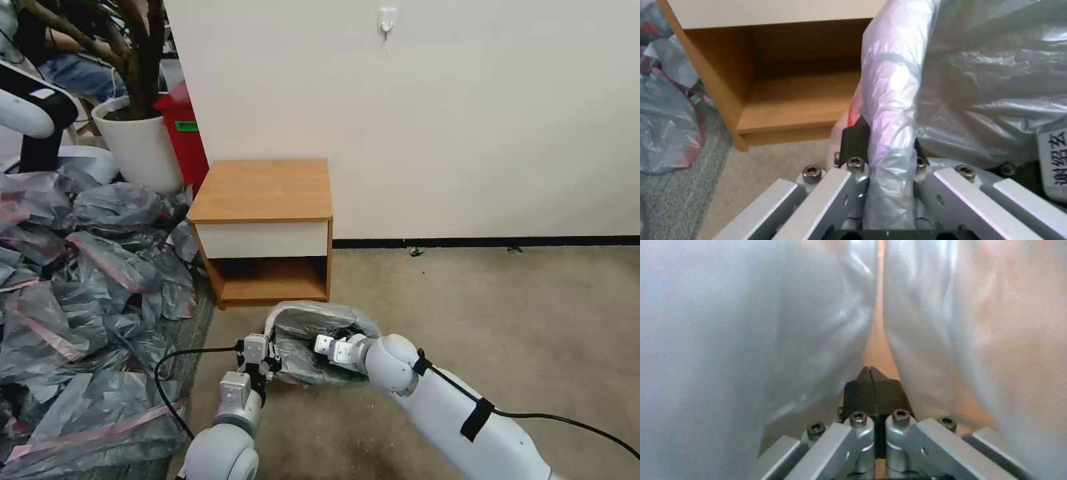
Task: Pick up the garbage bag from the table and place it over the trash can.
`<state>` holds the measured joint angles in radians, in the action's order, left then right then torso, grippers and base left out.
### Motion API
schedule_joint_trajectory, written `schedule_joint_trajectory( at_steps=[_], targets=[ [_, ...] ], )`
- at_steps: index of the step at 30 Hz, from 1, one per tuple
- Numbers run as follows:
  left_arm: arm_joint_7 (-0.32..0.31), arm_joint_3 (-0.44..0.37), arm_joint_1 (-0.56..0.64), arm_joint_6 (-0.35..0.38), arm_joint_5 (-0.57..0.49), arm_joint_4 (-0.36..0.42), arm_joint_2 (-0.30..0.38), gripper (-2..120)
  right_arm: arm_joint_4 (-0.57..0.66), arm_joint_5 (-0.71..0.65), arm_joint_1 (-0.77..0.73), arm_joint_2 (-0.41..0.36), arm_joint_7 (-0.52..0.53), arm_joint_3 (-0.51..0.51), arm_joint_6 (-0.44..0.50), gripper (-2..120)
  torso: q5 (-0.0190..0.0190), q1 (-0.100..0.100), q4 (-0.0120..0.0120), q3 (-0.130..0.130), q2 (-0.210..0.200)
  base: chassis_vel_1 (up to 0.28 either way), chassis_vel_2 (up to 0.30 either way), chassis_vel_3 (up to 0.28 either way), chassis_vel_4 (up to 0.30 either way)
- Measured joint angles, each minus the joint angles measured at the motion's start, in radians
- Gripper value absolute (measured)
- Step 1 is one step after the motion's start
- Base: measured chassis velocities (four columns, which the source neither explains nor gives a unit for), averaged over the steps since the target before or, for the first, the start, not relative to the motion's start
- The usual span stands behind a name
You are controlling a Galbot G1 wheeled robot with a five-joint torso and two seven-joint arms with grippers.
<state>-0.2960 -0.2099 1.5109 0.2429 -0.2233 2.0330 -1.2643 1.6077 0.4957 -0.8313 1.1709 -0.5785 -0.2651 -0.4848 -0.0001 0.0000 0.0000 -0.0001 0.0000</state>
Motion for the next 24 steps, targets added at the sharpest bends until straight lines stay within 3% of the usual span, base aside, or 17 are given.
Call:
schedule_joint_trajectory(
  at_steps=[24],
  targets=[
    [-0.001,0.013,0.031,0.004,-0.028,0.043,-0.004,3,-0.089,0.036,-0.002,0.031,0.005,0.016,-0.003,0,0.0001,0.000,0.0000,0.000,0.000,0.000,0.000,0.000,0.000]
  ],
)
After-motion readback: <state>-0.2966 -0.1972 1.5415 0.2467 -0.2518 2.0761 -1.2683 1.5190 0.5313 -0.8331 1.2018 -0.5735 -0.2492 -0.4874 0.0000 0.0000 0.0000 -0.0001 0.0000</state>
